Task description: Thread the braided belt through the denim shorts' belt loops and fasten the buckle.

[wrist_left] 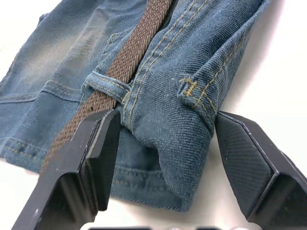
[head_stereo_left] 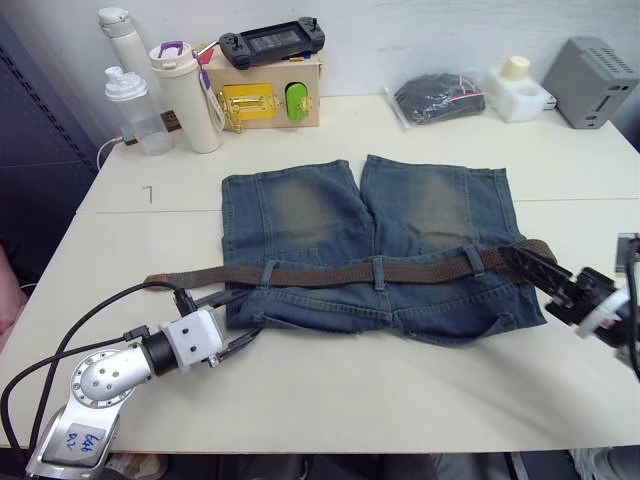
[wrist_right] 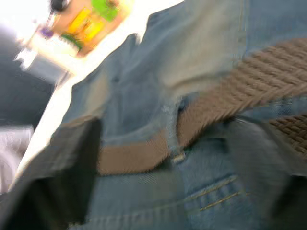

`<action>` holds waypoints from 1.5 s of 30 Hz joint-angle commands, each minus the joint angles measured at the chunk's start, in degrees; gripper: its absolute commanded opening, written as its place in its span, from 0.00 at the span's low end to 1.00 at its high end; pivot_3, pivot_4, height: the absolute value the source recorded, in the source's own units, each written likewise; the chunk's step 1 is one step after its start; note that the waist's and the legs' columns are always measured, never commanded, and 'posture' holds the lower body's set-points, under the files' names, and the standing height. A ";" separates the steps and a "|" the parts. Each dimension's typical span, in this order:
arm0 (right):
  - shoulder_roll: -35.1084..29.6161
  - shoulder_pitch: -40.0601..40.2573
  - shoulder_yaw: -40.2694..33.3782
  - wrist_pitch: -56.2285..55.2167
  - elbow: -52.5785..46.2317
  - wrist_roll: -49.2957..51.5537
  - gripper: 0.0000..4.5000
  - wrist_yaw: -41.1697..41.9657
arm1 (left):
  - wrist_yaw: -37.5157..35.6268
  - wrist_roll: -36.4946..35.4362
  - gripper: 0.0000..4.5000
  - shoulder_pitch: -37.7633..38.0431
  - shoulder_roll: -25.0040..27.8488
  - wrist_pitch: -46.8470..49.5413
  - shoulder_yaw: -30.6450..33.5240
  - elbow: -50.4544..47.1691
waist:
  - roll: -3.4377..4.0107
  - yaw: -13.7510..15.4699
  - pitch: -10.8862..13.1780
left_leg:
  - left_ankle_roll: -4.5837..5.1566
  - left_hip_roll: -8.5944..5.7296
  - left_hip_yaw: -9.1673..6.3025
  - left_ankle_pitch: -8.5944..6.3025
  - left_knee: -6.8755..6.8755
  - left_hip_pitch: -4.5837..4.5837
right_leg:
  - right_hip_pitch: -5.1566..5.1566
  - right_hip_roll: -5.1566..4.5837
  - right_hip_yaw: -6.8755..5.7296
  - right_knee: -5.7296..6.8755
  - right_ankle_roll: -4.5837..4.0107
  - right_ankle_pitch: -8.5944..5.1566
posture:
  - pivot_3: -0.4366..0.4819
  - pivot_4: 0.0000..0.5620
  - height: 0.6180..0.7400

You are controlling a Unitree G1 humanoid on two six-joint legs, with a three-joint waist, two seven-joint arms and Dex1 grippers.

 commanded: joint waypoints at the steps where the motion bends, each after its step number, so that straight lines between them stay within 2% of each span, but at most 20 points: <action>1: -6.55 4.33 -2.82 -1.18 -7.99 -13.09 0.98 19.68 | 0.48 -1.96 0.76 0.50 -0.12 -0.01 2.77 -0.56 | -0.05 -0.03 0.00 | 0.00 0.03 -0.01 0.00 -0.01 0.00 | 0.02 0.01 -0.04 -0.03 0.00 0.00 | 0.48 0.27 0.22; 3: -10.20 7.00 -0.07 -8.83 -13.84 -26.01 0.98 30.35 | 0.44 -3.07 0.76 0.74 -0.31 0.35 3.92 0.19 | -0.10 -0.03 -0.02 | 0.03 0.03 0.00 0.07 -0.23 0.07 | 0.09 0.01 -0.09 -0.25 0.00 0.00 | 0.48 0.27 0.22; 8: -12.55 3.02 15.96 -29.90 -19.41 -52.06 0.98 39.30 | -0.20 -5.31 0.76 0.28 0.18 0.83 6.26 2.37 | -0.49 -0.20 -0.01 | -0.06 0.03 -0.05 0.33 -0.98 0.66 | 0.67 -0.01 -0.19 -0.96 0.28 0.14 | 0.48 0.27 0.22; 12: -11.02 -3.54 31.76 -42.91 -19.04 -72.36 0.98 38.93 | -0.61 -5.96 0.76 -0.61 1.15 0.40 8.71 5.19 | -0.56 -0.19 0.02 | -0.06 0.03 -0.06 0.33 -1.06 0.84 | 0.89 -0.03 -0.20 -1.13 0.28 0.14 | 0.48 0.27 0.22; 15: -6.87 -7.66 39.97 -47.08 -16.74 -82.65 0.98 35.62 | -0.83 -6.09 0.76 -0.82 1.78 -0.13 10.48 6.51 | -0.78 -0.12 0.08 | -0.06 0.03 -0.05 0.33 -1.04 0.83 | 0.89 -0.05 -0.20 -1.13 0.28 0.14 | 0.48 0.27 0.22; 18: -3.02 -11.46 44.54 -45.88 -13.45 -90.24 0.80 31.74 | -1.31 -6.08 0.76 -0.49 2.30 -0.85 11.90 7.25 | -0.93 -0.10 0.12 | -0.07 0.02 -0.06 0.33 -1.02 0.83 | 0.89 -0.05 -0.18 -1.10 0.28 0.14 | 0.48 0.27 0.22; 22: -1.04 -12.53 47.48 -44.51 -10.59 -94.95 0.39 31.13 | -2.05 -3.98 0.76 -0.47 4.27 -4.27 13.01 10.02 | -1.15 -0.08 0.00 | -0.08 0.01 -0.09 0.33 -1.00 0.84 | 0.88 -0.04 -0.20 -1.06 0.27 0.14 | 0.48 0.27 0.22; 26: 0.73 -12.51 48.50 -43.05 -10.00 -95.98 0.01 31.41 | 0.09 4.15 0.76 -5.25 7.77 -12.74 10.48 15.73 | -1.59 0.11 -0.26 | -0.10 0.01 -0.10 0.34 -1.00 0.86 | 0.90 -0.04 -0.21 -1.02 0.26 0.13 | 0.48 0.27 0.22; 29: 2.16 -13.00 49.00 -42.07 -10.00 -96.55 0.01 31.36 | 2.36 10.79 0.76 -10.97 9.28 -18.43 6.36 20.00 | -1.84 0.10 -0.42 | -0.12 0.00 -0.15 0.34 -0.97 0.88 | 0.92 -0.03 -0.22 -0.99 0.25 0.13 | 0.48 0.27 0.22; 32: 3.24 -13.34 49.37 -41.17 -10.21 -97.07 0.01 31.40 | 3.97 14.05 0.76 -15.63 9.31 -21.84 3.03 24.16 | -1.92 -0.06 -0.48 | -0.13 -0.01 -0.16 0.33 -0.98 0.92 | 0.93 0.01 -0.22 -0.95 0.25 0.13 | 0.48 0.27 0.22; 37: 3.78 -12.98 49.02 -40.04 -10.66 -97.26 0.01 31.35 | 8.38 21.78 0.76 -20.09 9.72 -24.99 -1.41 30.60 | -1.94 -0.46 -0.50 | -0.21 0.00 -0.16 0.29 -1.12 1.02 | 0.89 0.01 -0.24 -0.88 0.26 0.13 | 0.48 0.27 0.22; 40: 4.15 -13.04 48.74 -39.25 -11.08 -97.20 0.00 31.18 | 8.67 22.37 0.58 -20.59 10.45 -27.13 -2.96 32.48 | -2.01 -0.28 -0.55 | -0.21 0.00 -0.16 0.30 -1.11 1.05 | 0.92 0.02 -0.24 -0.88 0.26 0.13 | 0.48 0.27 0.22; 43: 4.71 -13.19 48.75 -38.58 -11.06 -97.22 0.00 30.81 | 10.00 23.12 0.26 -19.54 11.43 -28.23 -2.70 32.83 | -2.03 -0.30 -0.55 | -0.23 0.00 -0.16 0.30 -1.11 1.05 | 0.91 0.03 -0.24 -0.87 0.26 0.13 | 0.48 0.27 0.22; 45: 5.05 -13.18 48.80 -38.05 -11.11 -97.36 0.00 30.65 | 11.39 24.01 0.10 -18.55 12.15 -28.29 -2.02 33.00 | -2.04 -0.42 -0.59 | -0.23 0.01 -0.17 0.30 -1.12 1.05 | 0.90 0.04 -0.23 -0.87 0.26 0.13 | 0.48 0.27 0.22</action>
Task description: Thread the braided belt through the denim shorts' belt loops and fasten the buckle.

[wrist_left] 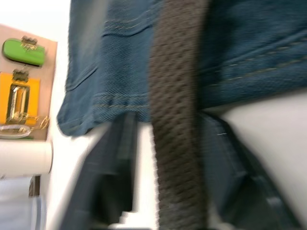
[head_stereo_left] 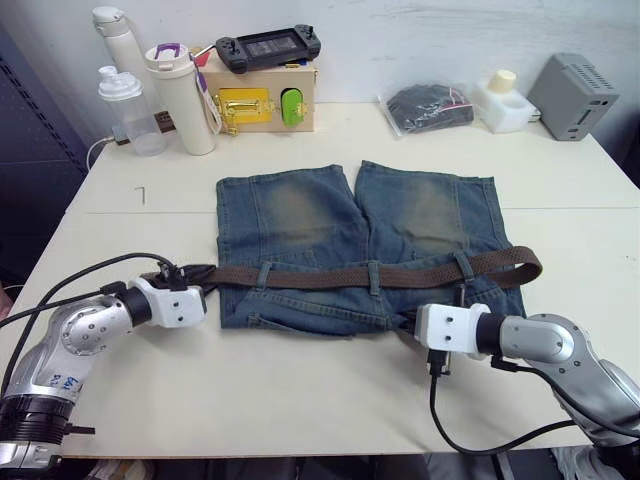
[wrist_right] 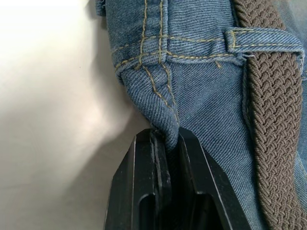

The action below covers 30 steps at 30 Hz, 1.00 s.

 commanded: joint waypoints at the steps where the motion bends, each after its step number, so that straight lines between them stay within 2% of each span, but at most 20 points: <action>1: 0.82 0.88 0.34 2.80 1.40 -1.49 0.00 -0.76 | 3.15 2.24 0.02 2.44 2.23 -0.21 1.83 0.40 | 0.02 -0.17 -0.02 | 0.00 0.00 0.01 0.00 -0.02 0.02 | 0.00 0.00 0.02 0.00 0.00 0.00 | 0.48 0.27 0.22; 10: 2.00 1.43 0.16 4.64 0.69 -1.33 0.00 -1.40 | 16.29 5.63 0.02 14.10 8.12 0.76 12.03 6.46 | 0.04 -1.10 -0.05 | -0.05 0.01 0.03 0.03 -0.29 0.15 | -0.02 -0.01 0.08 0.00 0.00 0.00 | 0.48 0.27 0.22; 14: 2.16 1.50 0.16 5.01 0.44 -1.15 0.00 -1.46 | 18.32 5.01 0.02 17.91 9.63 -0.34 13.89 8.27 | 0.03 -1.03 -0.06 | -0.04 0.00 0.02 0.03 -0.28 0.15 | -0.02 -0.01 0.08 0.00 0.00 0.00 | 0.48 0.27 0.22; 19: 2.68 1.17 0.13 5.67 0.00 0.21 0.00 -0.93 | 16.82 1.90 0.02 17.71 8.59 -0.46 12.74 5.71 | 0.02 -0.98 -0.07 | -0.05 0.00 0.02 0.03 -0.28 0.14 | -0.02 -0.01 0.08 0.00 0.00 0.00 | 0.48 0.27 0.22; 21: 2.60 1.19 -0.21 6.07 -0.22 0.55 0.00 -0.67 | 15.98 0.28 0.19 17.25 8.07 -0.08 12.63 5.55 | 0.02 -0.98 -0.07 | -0.05 0.00 0.01 0.02 -0.27 0.13 | -0.03 -0.01 0.07 0.00 0.00 0.00 | 0.48 0.27 0.22; 22: 2.54 1.23 -0.38 6.21 -0.31 0.68 0.00 -0.59 | 15.57 -0.43 0.24 17.17 7.93 0.05 12.70 5.53 | 0.02 -0.98 -0.07 | -0.05 0.00 0.01 0.02 -0.27 0.13 | -0.03 -0.01 0.06 0.00 0.00 0.00 | 0.48 0.27 0.22; 24: 2.49 1.31 -0.94 6.68 -0.52 1.20 0.00 -0.53 | 14.59 -1.73 0.45 17.34 7.50 0.19 13.02 3.91 | -0.02 -0.96 -0.08 | -0.05 0.00 0.01 0.02 -0.26 0.07 | -0.07 -0.01 0.05 0.00 0.00 0.00 | 0.48 0.27 0.22; 27: 3.12 1.70 -3.23 9.57 -1.56 4.54 0.32 -0.22 | 11.00 -7.02 0.76 18.20 6.22 1.96 13.27 -2.24 | 0.00 -0.80 -0.07 | -0.04 -0.02 -0.02 0.03 -0.21 0.05 | -0.04 -0.02 0.06 -0.02 0.00 0.00 | 0.48 0.27 0.22; 29: 2.65 1.62 -4.79 11.52 -2.93 7.30 0.52 1.23 | 5.90 -14.08 0.96 18.70 5.39 6.37 12.75 -8.81 | 0.03 -0.45 -0.04 | -0.04 -0.03 -0.05 0.02 -0.17 0.01 | -0.04 -0.02 0.05 -0.02 0.00 0.00 | 0.48 0.27 0.22; 30: 2.23 0.89 -6.64 12.86 -3.85 10.15 0.63 2.65 | 2.15 -20.01 1.00 18.49 5.10 11.23 12.07 -13.15 | 0.02 -0.33 -0.04 | -0.04 -0.04 -0.05 0.02 -0.16 -0.01 | -0.05 -0.01 0.05 -0.02 0.00 0.00 | 0.48 0.27 0.22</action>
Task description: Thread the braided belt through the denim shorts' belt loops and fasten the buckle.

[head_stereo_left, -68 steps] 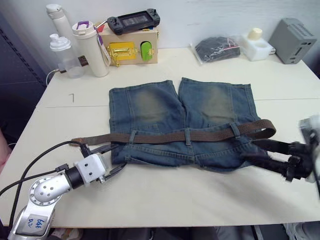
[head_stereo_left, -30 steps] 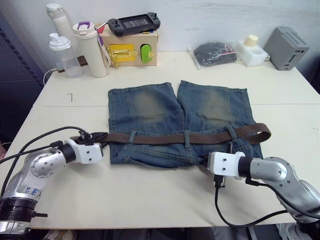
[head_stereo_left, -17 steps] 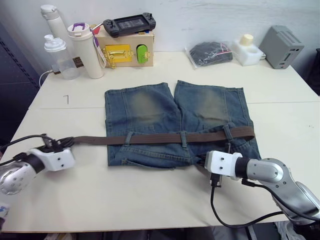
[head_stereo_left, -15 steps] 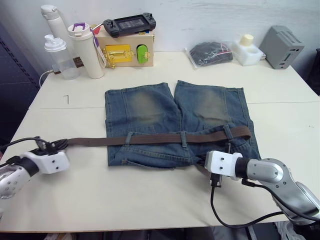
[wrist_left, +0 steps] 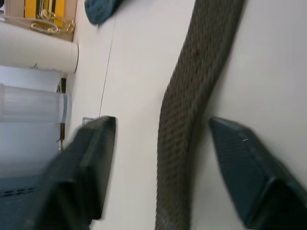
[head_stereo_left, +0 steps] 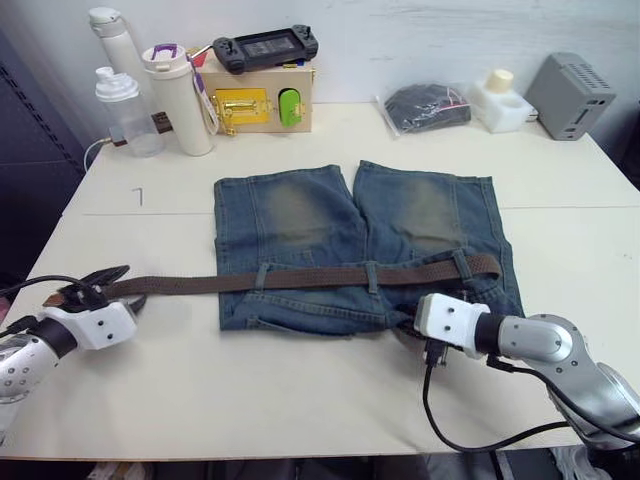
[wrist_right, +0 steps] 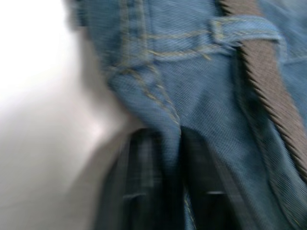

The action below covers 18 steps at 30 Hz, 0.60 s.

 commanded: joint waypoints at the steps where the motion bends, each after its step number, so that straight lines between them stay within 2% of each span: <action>1: -1.13 -0.37 -3.92 4.67 -2.60 7.11 0.75 4.20 | -10.03 -15.95 1.00 0.12 -0.58 11.29 -0.71 -12.88 | 0.02 0.26 0.05 | 0.00 0.00 -0.04 0.00 0.02 -0.04 | -0.01 0.00 -0.02 0.00 0.00 0.00 | 0.48 0.27 0.22; 3: -4.20 -2.56 -8.71 6.53 -2.49 13.16 0.95 9.43 | -16.58 -22.66 1.00 -0.56 0.86 18.71 -2.16 -17.71 | 0.26 0.40 0.22 | 0.00 0.00 -0.10 0.00 0.05 -0.07 | 0.00 0.01 -0.05 -0.04 0.00 0.00 | 0.48 0.27 0.22; 6: -8.73 -7.42 -14.30 9.35 2.02 22.03 0.98 17.45 | -23.27 -30.81 1.00 -4.73 1.59 28.66 -3.88 -20.59 | 0.71 0.38 0.55 | 0.03 0.00 -0.01 0.03 0.12 -0.17 | 0.00 -0.01 -0.03 -0.14 0.00 0.00 | 0.48 0.27 0.22; 9: -11.70 -13.38 -15.15 10.93 9.25 26.28 0.98 23.30 | -26.85 -36.56 1.00 -11.33 -0.14 36.06 -5.63 -20.00 | 0.68 0.20 0.60 | 0.00 0.05 -0.07 0.04 0.01 -0.13 | 0.01 -0.01 -0.15 -0.14 0.00 0.00 | 0.48 0.27 0.22; 11: -10.87 -22.86 -11.48 12.58 19.48 24.61 0.98 23.59 | -26.91 -38.47 1.00 -18.90 -2.94 42.10 -7.76 -15.94 | 0.78 -0.01 0.73 | -0.04 0.05 -0.08 0.07 -0.07 -0.01 | 0.08 -0.02 -0.17 -0.17 0.00 0.00 | 0.48 0.27 0.22; 14: -7.82 -36.68 -4.28 14.23 37.62 18.60 0.98 23.25 | -31.25 -38.76 1.00 -26.76 -6.21 47.00 -11.08 -8.11 | 0.70 -0.81 0.81 | -0.07 0.04 -0.06 0.20 -0.12 -0.03 | 0.09 -0.04 -0.19 -0.20 0.01 0.01 | 0.48 0.27 0.22; 18: -5.33 -46.38 2.42 13.00 53.84 12.97 0.98 28.05 | -36.37 -40.82 1.00 -34.01 -9.74 54.48 -12.93 1.18 | 0.62 -2.16 0.79 | -0.12 0.05 -0.14 0.22 -0.61 -0.03 | -0.03 -0.07 -0.26 -0.31 0.01 0.02 | 0.48 0.27 0.22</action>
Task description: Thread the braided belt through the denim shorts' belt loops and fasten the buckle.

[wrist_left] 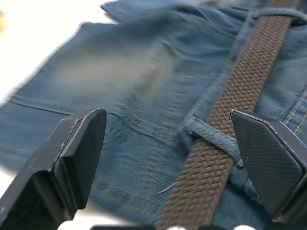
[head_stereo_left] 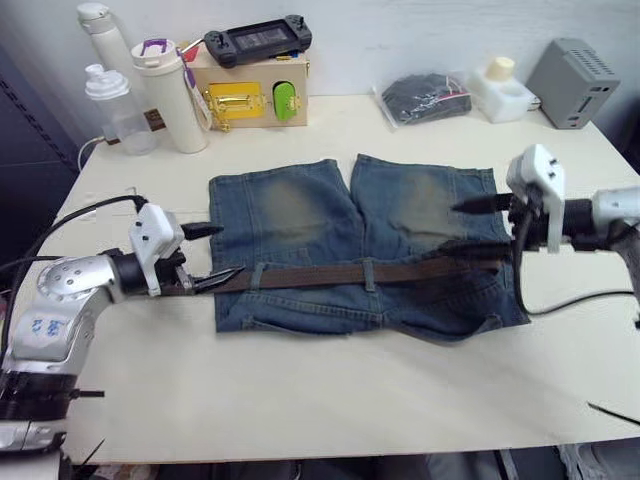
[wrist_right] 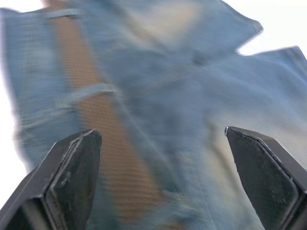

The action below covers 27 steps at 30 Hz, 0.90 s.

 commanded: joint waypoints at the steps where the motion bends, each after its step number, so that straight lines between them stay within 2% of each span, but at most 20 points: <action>1: 1.01 -4.63 3.80 -0.15 9.36 -3.41 0.98 5.29 | -4.03 -3.37 1.00 -4.03 -1.77 6.99 0.18 5.40 | 0.00 -0.63 0.00 | -0.01 -0.01 -0.10 -0.01 -0.05 0.00 | 0.00 0.01 0.00 0.06 -0.01 0.00 | 0.48 0.27 0.22; 5: 1.79 -6.97 8.41 1.15 13.89 -5.51 0.98 12.07 | -7.87 -2.32 1.00 -6.66 -3.76 9.66 -1.17 8.97 | 0.00 -1.33 0.00 | -0.02 -0.06 -0.24 -0.02 -0.41 -0.03 | -0.06 0.02 -0.02 -0.02 -0.02 0.01 | 0.48 0.27 0.22; 7: 2.40 -7.22 9.74 0.89 15.74 -7.10 0.98 12.94 | -8.45 -1.35 1.00 -6.80 -4.49 9.34 -1.62 9.43 | 0.00 -1.84 0.00 | -0.02 -0.06 -0.25 -0.02 -0.53 0.00 | -0.05 0.01 -0.04 -0.07 -0.02 0.02 | 0.48 0.27 0.22; 8: 2.59 -7.25 10.19 0.99 16.37 -7.52 0.93 13.51 | -8.70 -1.17 1.00 -6.83 -4.77 9.52 -1.66 9.41 | 0.00 -1.98 0.00 | -0.02 -0.06 -0.28 -0.02 -0.52 0.01 | -0.03 0.01 -0.06 -0.06 -0.02 0.02 | 0.48 0.27 0.22; 10: 2.80 -7.06 10.43 2.34 16.95 -7.53 0.81 15.08 | -9.00 -1.04 1.00 -6.80 -5.20 9.99 -1.51 9.11 | 0.00 -2.10 0.00 | -0.03 -0.06 -0.29 -0.02 -0.46 -0.01 | -0.02 0.01 -0.08 -0.07 -0.03 0.02 | 0.48 0.27 0.22; 14: 2.57 -5.51 10.24 5.15 15.44 -6.36 0.39 18.26 | -9.38 0.26 1.00 -6.50 -5.25 8.99 -1.42 9.41 | 0.00 -1.98 0.00 | -0.14 -0.05 -0.28 0.06 -0.27 -0.01 | 0.01 0.01 -0.07 -0.04 -0.03 0.02 | 0.48 0.27 0.22; 17: 3.02 -4.54 9.66 5.92 14.57 -6.27 0.06 17.23 | -9.88 0.67 1.00 -6.38 -5.25 8.70 -1.18 9.73 | 0.00 -1.88 0.00 | -0.18 -0.05 -0.31 0.08 -0.05 -0.02 | 0.07 0.02 -0.08 -0.01 -0.03 0.02 | 0.48 0.27 0.22; 18: 3.33 -4.42 9.10 6.43 14.34 -5.91 0.00 16.66 | -10.14 0.81 1.00 -6.44 -5.24 8.55 -1.19 9.92 | 0.00 -1.87 0.00 | -0.18 -0.05 -0.31 0.08 -0.03 -0.02 | 0.08 0.02 -0.07 -0.01 -0.02 0.02 | 0.48 0.27 0.22; 27: 2.75 -1.93 4.69 7.38 8.18 -3.96 0.00 14.48 | -11.91 4.75 1.00 -9.81 -6.73 6.17 -3.62 16.03 | 0.00 -1.83 0.00 | -0.18 -0.05 -0.34 0.08 -0.01 -0.06 | 0.08 0.03 -0.08 0.00 -0.02 0.02 | 0.48 0.27 0.22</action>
